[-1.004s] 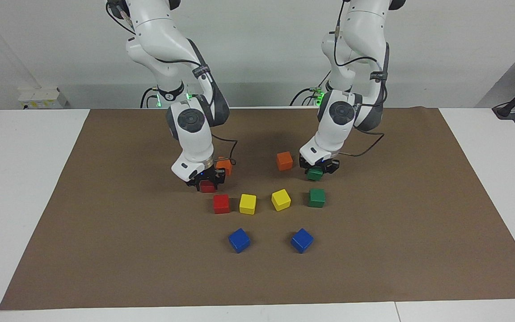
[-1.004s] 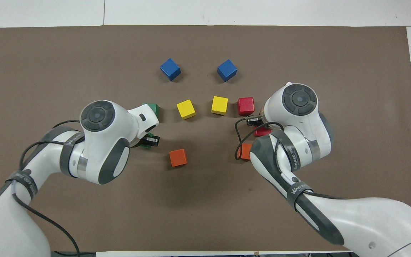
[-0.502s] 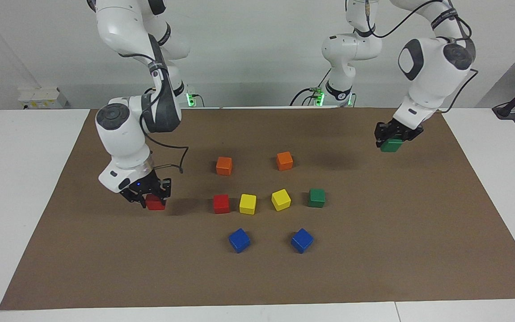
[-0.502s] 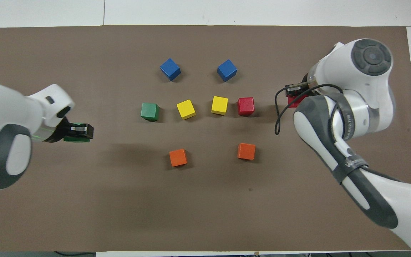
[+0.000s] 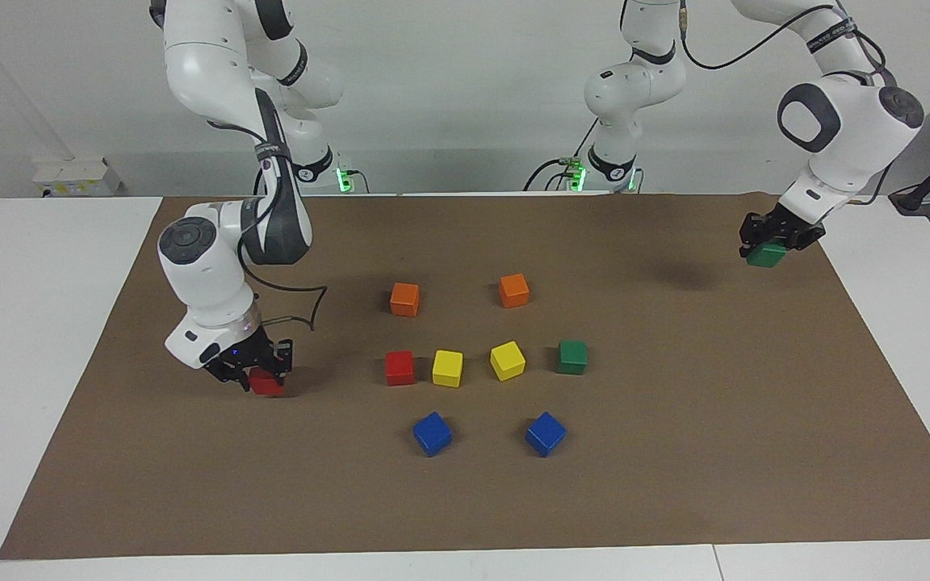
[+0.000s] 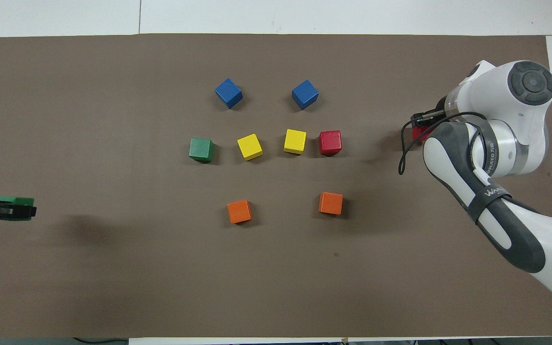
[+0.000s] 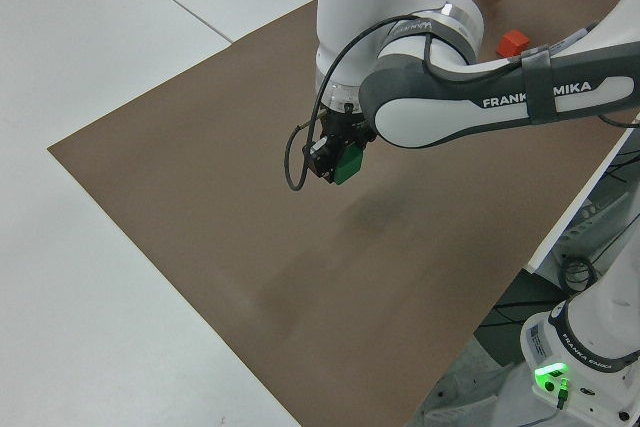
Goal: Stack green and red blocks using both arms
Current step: 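Move green outward with the left gripper while the right gripper moves red, then set down green with the left gripper while the right gripper places red, then reach the left gripper to the other green while the right gripper grasps red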
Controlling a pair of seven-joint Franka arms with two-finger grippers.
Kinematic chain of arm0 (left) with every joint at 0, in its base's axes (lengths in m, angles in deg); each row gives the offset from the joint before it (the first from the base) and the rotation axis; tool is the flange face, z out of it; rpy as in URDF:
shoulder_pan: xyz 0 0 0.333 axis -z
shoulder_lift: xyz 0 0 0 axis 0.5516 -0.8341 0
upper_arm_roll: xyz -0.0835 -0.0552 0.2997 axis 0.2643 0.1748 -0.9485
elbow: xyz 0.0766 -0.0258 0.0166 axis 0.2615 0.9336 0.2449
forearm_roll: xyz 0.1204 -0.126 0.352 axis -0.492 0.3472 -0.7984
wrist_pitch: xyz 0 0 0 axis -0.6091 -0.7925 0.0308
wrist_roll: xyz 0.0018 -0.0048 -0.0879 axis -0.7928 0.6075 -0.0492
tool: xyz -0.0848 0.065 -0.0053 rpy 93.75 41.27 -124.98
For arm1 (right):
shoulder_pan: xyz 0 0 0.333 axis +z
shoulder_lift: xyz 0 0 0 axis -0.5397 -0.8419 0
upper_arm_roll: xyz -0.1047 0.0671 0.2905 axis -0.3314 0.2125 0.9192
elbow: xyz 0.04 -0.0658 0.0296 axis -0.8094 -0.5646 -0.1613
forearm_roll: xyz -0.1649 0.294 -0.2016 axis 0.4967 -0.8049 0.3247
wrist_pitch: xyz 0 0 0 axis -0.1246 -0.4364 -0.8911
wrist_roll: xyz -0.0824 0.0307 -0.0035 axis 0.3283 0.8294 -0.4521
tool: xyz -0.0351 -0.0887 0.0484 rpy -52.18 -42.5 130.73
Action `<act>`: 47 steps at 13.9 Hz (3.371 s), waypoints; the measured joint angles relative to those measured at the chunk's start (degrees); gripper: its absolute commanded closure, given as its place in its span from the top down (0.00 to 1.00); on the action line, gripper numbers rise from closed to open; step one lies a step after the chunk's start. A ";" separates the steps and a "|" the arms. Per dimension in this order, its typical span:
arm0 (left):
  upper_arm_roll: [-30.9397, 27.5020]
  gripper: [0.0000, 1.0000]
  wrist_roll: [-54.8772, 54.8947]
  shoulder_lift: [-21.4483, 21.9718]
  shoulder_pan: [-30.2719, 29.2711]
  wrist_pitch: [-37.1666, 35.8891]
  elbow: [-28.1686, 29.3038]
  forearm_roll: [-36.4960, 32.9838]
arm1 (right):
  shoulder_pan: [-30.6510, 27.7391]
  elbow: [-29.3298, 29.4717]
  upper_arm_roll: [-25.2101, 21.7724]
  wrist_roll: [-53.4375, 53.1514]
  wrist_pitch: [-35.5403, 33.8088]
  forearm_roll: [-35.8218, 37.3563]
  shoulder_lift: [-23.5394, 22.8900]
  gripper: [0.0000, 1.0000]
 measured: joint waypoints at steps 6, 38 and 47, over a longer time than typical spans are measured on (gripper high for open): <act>0.35 0.00 0.00 -6.88 -0.07 11.54 5.31 0.00 | -2.85 -0.90 0.04 4.06 -1.68 -1.38 -0.61 0.00; 1.48 1.00 -12.26 -9.82 5.20 -0.57 -11.60 -0.54 | 19.79 16.02 0.91 -34.44 -5.57 2.20 -8.26 1.00; 2.32 1.00 -35.55 -18.12 30.29 -4.05 -26.99 1.33 | 19.84 8.23 1.04 -33.32 0.67 2.20 -8.32 1.00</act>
